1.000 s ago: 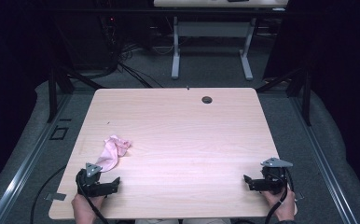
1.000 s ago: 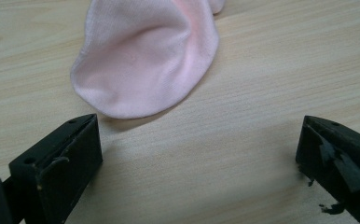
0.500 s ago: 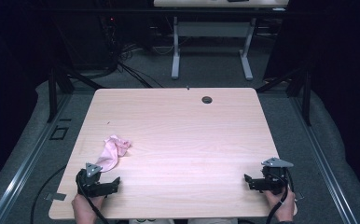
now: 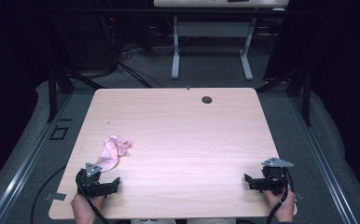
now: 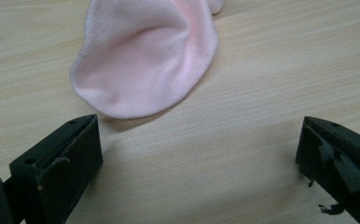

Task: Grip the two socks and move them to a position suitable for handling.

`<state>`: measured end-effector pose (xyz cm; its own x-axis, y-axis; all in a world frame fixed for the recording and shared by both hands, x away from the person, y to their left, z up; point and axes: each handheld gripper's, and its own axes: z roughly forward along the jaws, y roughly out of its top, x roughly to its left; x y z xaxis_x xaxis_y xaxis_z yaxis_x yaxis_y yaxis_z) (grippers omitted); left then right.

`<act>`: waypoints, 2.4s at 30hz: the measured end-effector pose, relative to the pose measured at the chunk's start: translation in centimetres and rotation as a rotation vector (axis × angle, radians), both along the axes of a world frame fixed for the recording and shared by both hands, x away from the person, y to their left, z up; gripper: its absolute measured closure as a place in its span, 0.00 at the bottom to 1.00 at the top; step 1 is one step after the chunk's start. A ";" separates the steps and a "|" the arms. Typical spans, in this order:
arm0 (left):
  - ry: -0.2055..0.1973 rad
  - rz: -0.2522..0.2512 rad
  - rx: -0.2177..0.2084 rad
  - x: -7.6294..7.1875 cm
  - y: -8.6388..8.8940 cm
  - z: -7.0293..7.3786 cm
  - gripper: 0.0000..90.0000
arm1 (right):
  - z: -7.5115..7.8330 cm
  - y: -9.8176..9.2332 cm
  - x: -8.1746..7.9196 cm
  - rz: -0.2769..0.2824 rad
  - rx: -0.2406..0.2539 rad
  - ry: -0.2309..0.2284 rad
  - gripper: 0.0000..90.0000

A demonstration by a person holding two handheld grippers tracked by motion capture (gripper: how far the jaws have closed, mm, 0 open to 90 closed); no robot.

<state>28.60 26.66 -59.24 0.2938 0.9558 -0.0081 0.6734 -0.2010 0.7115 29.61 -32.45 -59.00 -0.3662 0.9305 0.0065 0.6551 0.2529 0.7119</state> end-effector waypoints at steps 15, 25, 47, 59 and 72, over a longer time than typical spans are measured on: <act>-0.095 -0.010 -0.048 3.1 0.3 4.8 0.00 | 0.0 0.0 0.0 0.001 -0.001 0.000 0.00; 0.026 0.022 -0.041 8.0 -0.1 3.8 0.26 | 0.0 0.0 0.0 0.002 0.000 0.000 0.00; 0.010 0.011 -0.016 7.0 -0.5 3.3 0.92 | 0.0 0.0 0.0 0.000 -0.002 0.001 0.00; -0.076 -0.073 -0.114 4.6 -1.1 6.8 0.94 | 0.0 0.0 0.0 0.001 0.000 -0.001 0.00; -0.107 -0.347 -0.156 1.1 -8.1 9.2 0.94 | 0.0 0.0 0.0 0.001 0.000 0.000 0.00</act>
<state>29.71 18.52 -50.07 0.6061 0.7894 -0.0972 0.5050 -0.2875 0.8138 29.63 -32.46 -58.99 -0.3674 0.9301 0.0065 0.6550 0.2537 0.7118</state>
